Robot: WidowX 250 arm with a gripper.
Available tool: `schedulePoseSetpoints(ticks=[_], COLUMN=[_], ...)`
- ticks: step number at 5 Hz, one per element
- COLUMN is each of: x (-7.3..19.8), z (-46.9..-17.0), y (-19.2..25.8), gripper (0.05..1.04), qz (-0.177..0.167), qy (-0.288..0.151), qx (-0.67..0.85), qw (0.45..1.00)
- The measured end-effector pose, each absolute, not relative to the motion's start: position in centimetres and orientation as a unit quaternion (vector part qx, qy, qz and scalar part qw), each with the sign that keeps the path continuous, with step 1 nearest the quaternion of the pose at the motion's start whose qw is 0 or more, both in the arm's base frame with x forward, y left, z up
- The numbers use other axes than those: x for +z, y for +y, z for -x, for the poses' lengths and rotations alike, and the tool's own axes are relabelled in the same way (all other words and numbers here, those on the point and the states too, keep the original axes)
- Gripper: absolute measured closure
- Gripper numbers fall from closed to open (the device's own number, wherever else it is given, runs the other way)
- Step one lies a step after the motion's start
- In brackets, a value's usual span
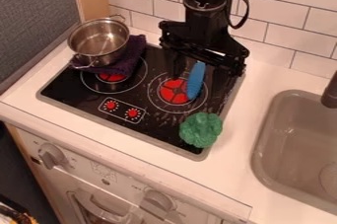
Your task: Move the blue object to the bottom of the right burner
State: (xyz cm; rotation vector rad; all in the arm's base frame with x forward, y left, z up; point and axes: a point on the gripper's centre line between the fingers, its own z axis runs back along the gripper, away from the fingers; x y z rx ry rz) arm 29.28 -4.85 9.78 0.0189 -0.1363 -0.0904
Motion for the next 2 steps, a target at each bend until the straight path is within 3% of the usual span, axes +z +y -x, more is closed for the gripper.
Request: schedulePoseSetpoints(ticks=[1, 2], x=[8.9, 8.3], z=[-29.1, -31.8], y=[-4.9, -2.8], gripper=[0.083, 0.083], qz=[-0.01, -0.007], qy=[-0.053, -0.045], qx=[-0.045, -0.012], qw=[0.998, 0.999])
